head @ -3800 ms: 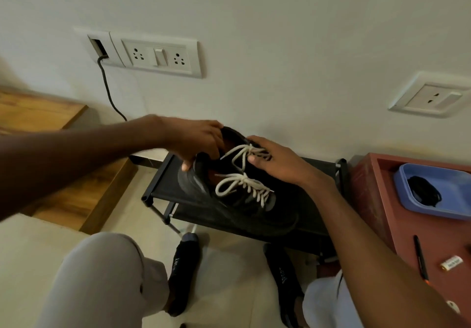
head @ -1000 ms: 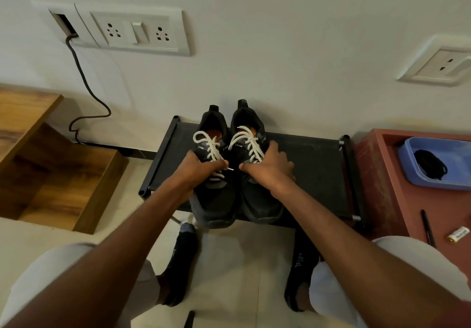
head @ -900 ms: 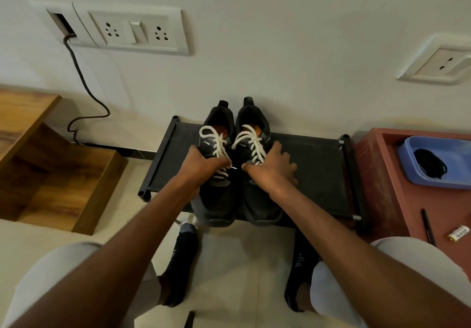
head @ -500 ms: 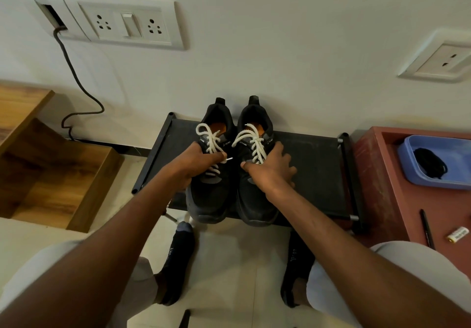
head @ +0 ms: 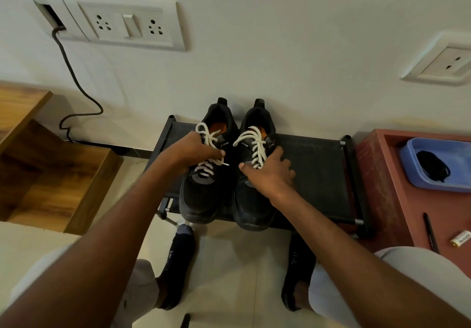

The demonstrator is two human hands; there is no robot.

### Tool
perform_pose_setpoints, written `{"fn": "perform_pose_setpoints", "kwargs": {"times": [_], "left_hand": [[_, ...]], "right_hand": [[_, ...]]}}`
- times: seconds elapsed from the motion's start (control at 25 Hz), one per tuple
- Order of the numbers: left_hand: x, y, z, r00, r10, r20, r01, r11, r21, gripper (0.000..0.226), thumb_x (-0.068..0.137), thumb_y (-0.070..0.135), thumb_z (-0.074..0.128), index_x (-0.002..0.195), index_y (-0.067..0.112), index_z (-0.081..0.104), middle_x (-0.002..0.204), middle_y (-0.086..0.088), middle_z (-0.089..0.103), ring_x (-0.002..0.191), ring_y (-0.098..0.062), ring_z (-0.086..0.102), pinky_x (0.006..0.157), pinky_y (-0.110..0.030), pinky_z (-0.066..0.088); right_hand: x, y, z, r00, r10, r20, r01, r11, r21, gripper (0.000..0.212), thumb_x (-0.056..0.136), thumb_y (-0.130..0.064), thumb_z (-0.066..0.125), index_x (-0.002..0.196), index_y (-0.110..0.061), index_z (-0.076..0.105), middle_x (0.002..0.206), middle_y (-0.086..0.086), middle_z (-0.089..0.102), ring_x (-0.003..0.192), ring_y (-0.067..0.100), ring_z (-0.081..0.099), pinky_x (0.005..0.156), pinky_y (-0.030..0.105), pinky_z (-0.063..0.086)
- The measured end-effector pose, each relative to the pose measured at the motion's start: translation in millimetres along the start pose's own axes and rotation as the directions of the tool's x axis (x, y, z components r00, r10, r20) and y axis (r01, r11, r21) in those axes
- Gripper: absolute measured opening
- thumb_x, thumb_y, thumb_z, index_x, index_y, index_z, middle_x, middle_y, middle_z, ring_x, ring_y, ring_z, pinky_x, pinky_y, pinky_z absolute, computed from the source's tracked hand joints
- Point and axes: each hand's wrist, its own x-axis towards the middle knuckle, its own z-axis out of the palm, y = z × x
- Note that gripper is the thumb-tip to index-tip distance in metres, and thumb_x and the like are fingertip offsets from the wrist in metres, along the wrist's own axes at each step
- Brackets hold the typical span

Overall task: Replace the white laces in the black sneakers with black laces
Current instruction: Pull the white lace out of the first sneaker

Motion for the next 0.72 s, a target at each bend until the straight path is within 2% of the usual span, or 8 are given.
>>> {"fn": "perform_pose_setpoints", "kwargs": {"times": [0.08, 0.16, 0.24, 0.28, 0.36, 0.48, 0.6, 0.72], "left_hand": [[-1.7, 8.8, -1.0, 0.965, 0.150, -0.215, -0.116, 0.979, 0.166, 0.087, 0.083, 0.047, 0.082, 0.148, 0.008, 0.040, 0.143, -0.018, 0.052, 0.130, -0.033, 0.053, 0.107, -0.047, 0.049], [-7.0, 23.0, 4.5, 0.814, 0.381, -0.438, -0.291, 0.921, 0.259, 0.061, 0.094, 0.038, 0.071, 0.145, 0.013, 0.048, 0.145, -0.012, 0.050, 0.133, -0.027, 0.049, 0.107, -0.036, 0.043], [-8.3, 38.8, 15.9, 0.718, 0.526, -0.455, -0.437, 0.850, 0.294, 0.022, 0.101, 0.027, 0.063, 0.118, 0.015, 0.070, 0.123, -0.006, 0.064, 0.109, -0.019, 0.060, 0.092, -0.029, 0.047], [-5.9, 45.0, 22.9, 0.720, 0.561, -0.409, -0.473, 0.828, 0.303, 0.018, 0.102, 0.027, 0.061, 0.099, 0.014, 0.074, 0.106, -0.005, 0.067, 0.094, -0.017, 0.061, 0.084, -0.033, 0.050], [9.1, 51.8, 37.0, 0.751, 0.578, -0.320, -0.473, 0.808, 0.350, 0.035, 0.103, 0.033, 0.060, 0.073, 0.015, 0.065, 0.088, -0.004, 0.061, 0.084, -0.018, 0.058, 0.074, -0.035, 0.045], [27.3, 65.0, 50.7, 0.810, 0.536, -0.237, -0.416, 0.810, 0.414, 0.051, 0.103, 0.047, 0.055, 0.074, 0.007, 0.070, 0.101, -0.007, 0.059, 0.101, -0.023, 0.056, 0.079, -0.031, 0.038], [33.1, 73.1, 56.0, 0.869, 0.444, -0.218, -0.295, 0.819, 0.492, 0.065, 0.095, 0.068, 0.053, 0.067, 0.011, 0.068, 0.097, -0.006, 0.055, 0.111, -0.030, 0.050, 0.086, -0.041, 0.043], [33.9, 78.7, 55.7, 0.901, 0.384, -0.200, -0.236, 0.824, 0.516, 0.052, 0.086, 0.067, 0.066, 0.078, 0.017, 0.076, 0.105, -0.001, 0.058, 0.116, -0.030, 0.050, 0.093, -0.047, 0.049]], "right_hand": [[4.8, -4.6, -17.6, 0.997, -0.063, 0.040, 0.063, 0.998, 0.001, 0.107, 0.077, -0.073, 0.075, 0.157, -0.020, 0.027, 0.156, 0.014, 0.039, 0.141, 0.039, 0.042, 0.107, 0.059, 0.046], [12.0, -12.6, -45.4, 0.981, -0.195, 0.013, 0.196, 0.978, -0.070, 0.080, 0.080, -0.070, 0.073, 0.139, -0.021, 0.050, 0.137, 0.005, 0.058, 0.125, 0.030, 0.057, 0.100, 0.053, 0.053], [20.4, -18.0, -72.0, 0.950, -0.313, -0.007, 0.307, 0.937, -0.165, 0.036, 0.090, -0.049, 0.076, 0.114, -0.023, 0.068, 0.111, -0.002, 0.071, 0.107, 0.023, 0.067, 0.093, 0.045, 0.057], [23.2, -19.0, -81.1, 0.941, -0.339, -0.003, 0.333, 0.926, -0.176, 0.020, 0.091, -0.042, 0.078, 0.100, -0.024, 0.073, 0.100, -0.004, 0.074, 0.100, 0.022, 0.070, 0.089, 0.043, 0.058], [24.4, -20.3, -87.6, 0.932, -0.360, 0.036, 0.361, 0.920, -0.154, 0.021, 0.085, -0.043, 0.084, 0.080, -0.024, 0.076, 0.084, -0.007, 0.075, 0.085, 0.016, 0.072, 0.080, 0.038, 0.059], [19.6, -24.6, -81.4, 0.912, -0.394, 0.117, 0.410, 0.890, -0.200, 0.033, 0.075, -0.050, 0.090, 0.077, -0.022, 0.073, 0.079, -0.009, 0.073, 0.077, 0.009, 0.069, 0.072, 0.033, 0.056], [22.3, -25.1, -73.9, 0.889, -0.435, 0.141, 0.457, 0.850, -0.263, 0.024, 0.077, -0.037, 0.090, 0.079, -0.021, 0.072, 0.079, -0.006, 0.072, 0.076, 0.013, 0.069, 0.073, 0.036, 0.059], [26.2, -23.6, -72.8, 0.872, -0.475, 0.122, 0.489, 0.830, -0.269, 0.006, 0.085, -0.018, 0.076, 0.080, -0.020, 0.074, 0.080, -0.002, 0.071, 0.075, 0.018, 0.069, 0.075, 0.043, 0.062]]}}
